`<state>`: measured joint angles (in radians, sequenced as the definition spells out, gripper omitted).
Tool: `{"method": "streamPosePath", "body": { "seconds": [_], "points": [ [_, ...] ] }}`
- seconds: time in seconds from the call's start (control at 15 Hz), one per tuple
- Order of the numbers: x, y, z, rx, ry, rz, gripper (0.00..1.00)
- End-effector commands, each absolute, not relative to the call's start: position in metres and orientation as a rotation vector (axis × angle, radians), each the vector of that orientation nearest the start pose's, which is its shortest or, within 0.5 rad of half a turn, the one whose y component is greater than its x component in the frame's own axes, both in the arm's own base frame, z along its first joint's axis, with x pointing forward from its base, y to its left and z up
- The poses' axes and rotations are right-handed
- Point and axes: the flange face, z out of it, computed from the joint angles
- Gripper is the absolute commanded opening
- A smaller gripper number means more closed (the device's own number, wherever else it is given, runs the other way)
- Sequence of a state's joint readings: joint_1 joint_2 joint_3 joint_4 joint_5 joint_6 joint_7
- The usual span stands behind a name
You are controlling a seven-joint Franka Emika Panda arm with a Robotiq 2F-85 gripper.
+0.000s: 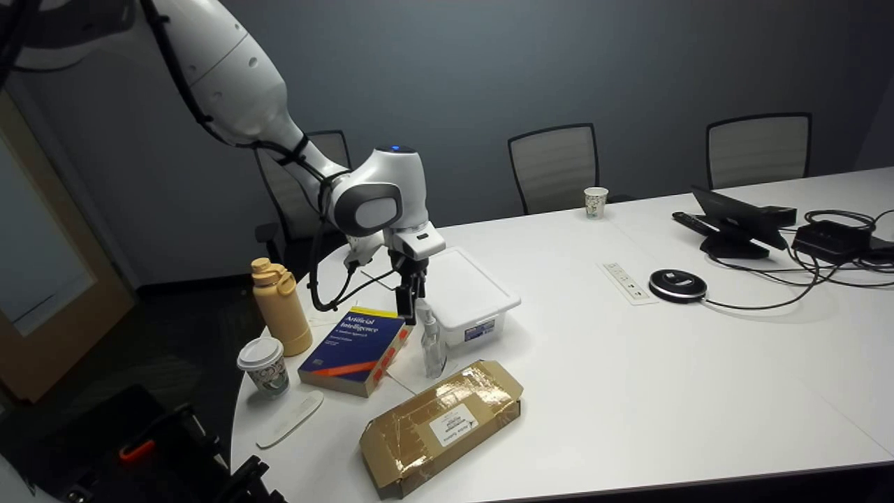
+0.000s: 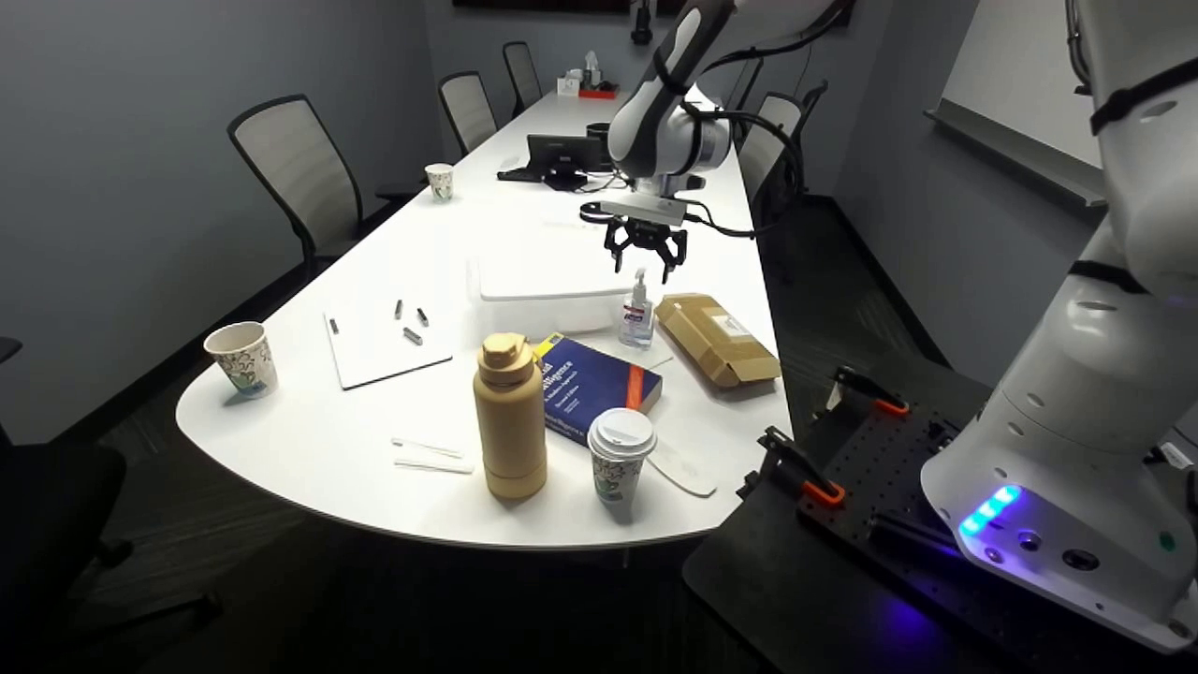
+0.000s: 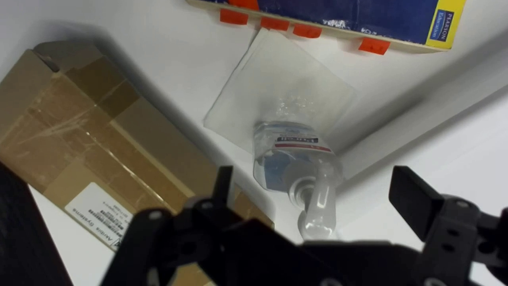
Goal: Press the spray bottle, wipe it with the tissue then move it to the right
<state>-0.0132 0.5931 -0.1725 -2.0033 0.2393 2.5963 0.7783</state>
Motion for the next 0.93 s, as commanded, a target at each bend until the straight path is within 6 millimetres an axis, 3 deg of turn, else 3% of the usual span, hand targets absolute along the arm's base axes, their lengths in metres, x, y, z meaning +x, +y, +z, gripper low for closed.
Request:
{"method": "streamPosePath", "body": {
  "seconds": [0.0, 0.33, 0.4, 0.53, 0.87],
  "points": [
    [0.600, -0.119, 0.163, -2.648, 1.696, -0.026, 1.00],
    [0.604, -0.127, 0.157, -2.674, 1.689, -0.030, 0.98],
    [0.605, -0.127, 0.156, -2.680, 1.686, -0.031, 0.74],
    [0.608, -0.125, 0.156, -2.686, 1.676, -0.030, 0.68],
    [0.612, -0.122, 0.157, -2.691, 1.666, -0.040, 0.30]
  ]
}}
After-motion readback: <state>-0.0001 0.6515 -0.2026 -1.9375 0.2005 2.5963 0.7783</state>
